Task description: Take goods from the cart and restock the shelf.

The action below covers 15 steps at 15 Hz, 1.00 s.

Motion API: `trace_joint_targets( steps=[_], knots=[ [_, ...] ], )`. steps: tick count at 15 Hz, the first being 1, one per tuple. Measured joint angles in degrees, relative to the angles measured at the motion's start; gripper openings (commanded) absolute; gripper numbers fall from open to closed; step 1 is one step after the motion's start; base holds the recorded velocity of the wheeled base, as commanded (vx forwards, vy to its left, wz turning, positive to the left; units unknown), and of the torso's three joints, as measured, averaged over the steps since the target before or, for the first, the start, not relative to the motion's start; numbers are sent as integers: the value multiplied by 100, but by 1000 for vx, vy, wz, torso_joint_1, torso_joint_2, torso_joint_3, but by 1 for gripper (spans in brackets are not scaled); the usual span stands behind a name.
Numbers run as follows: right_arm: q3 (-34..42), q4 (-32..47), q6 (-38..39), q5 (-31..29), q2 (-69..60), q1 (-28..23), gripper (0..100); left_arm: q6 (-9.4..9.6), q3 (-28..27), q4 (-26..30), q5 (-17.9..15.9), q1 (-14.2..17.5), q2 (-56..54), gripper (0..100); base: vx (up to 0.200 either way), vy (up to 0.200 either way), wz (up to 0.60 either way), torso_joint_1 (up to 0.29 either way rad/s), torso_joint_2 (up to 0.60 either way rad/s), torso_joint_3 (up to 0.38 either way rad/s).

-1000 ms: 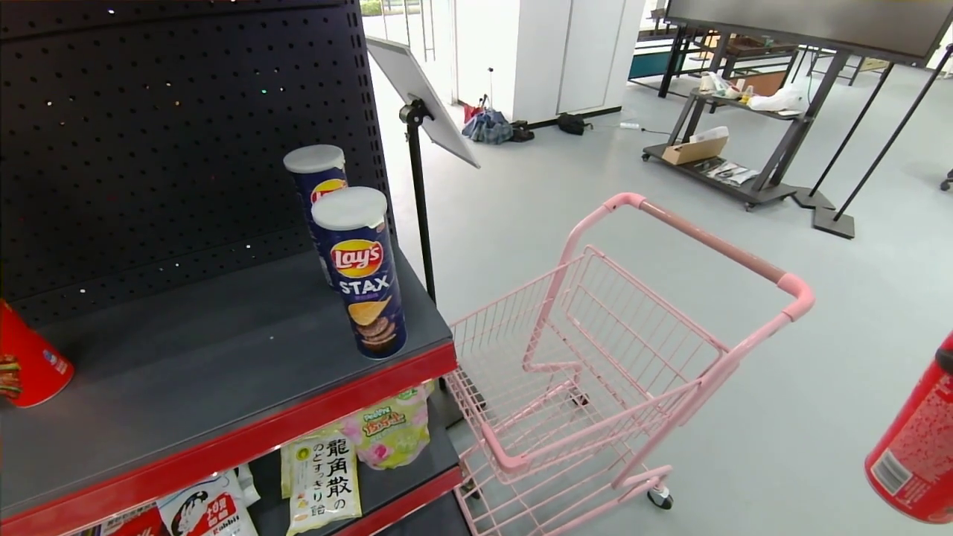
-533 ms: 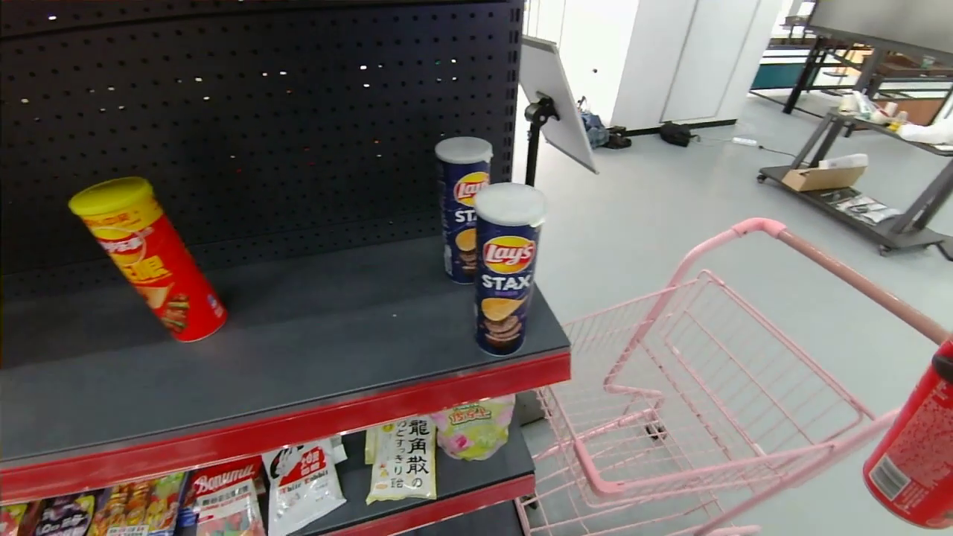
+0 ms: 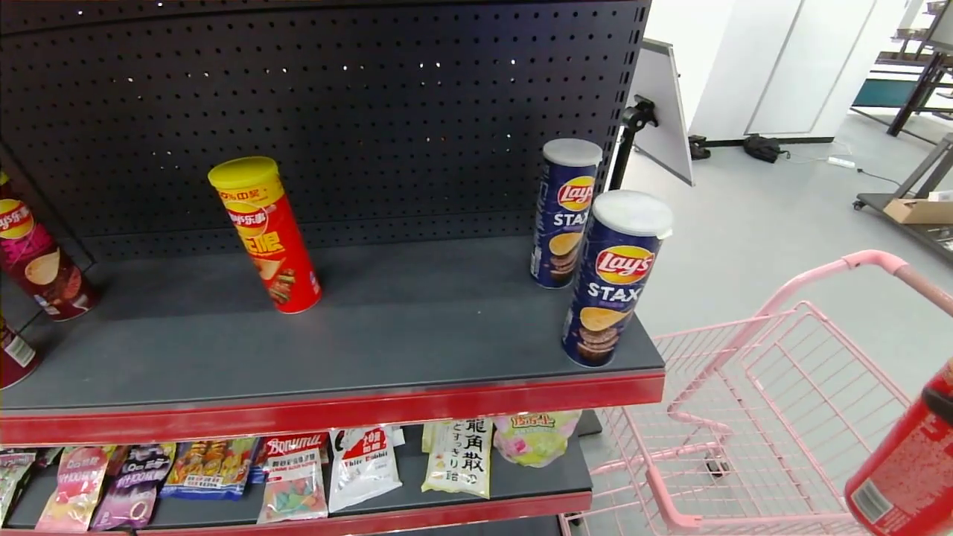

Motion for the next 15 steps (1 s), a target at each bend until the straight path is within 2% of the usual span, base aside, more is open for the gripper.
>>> trace_joint_targets(
  steps=[2,5,15],
  knots=[
    [325,-79,52,312,-343,0,0,11,-5,-11,-4,2,0,100,0,200,0,-2,-5,7],
    [681,-82,79,416,-806,-22,0,11,-2,-7,-6,0,0,100,0,200,0,9,2,-2],
    [745,-95,85,474,-1051,6,0,12,-2,-9,-6,2,0,100,0,200,0,2,2,4]
  ],
)
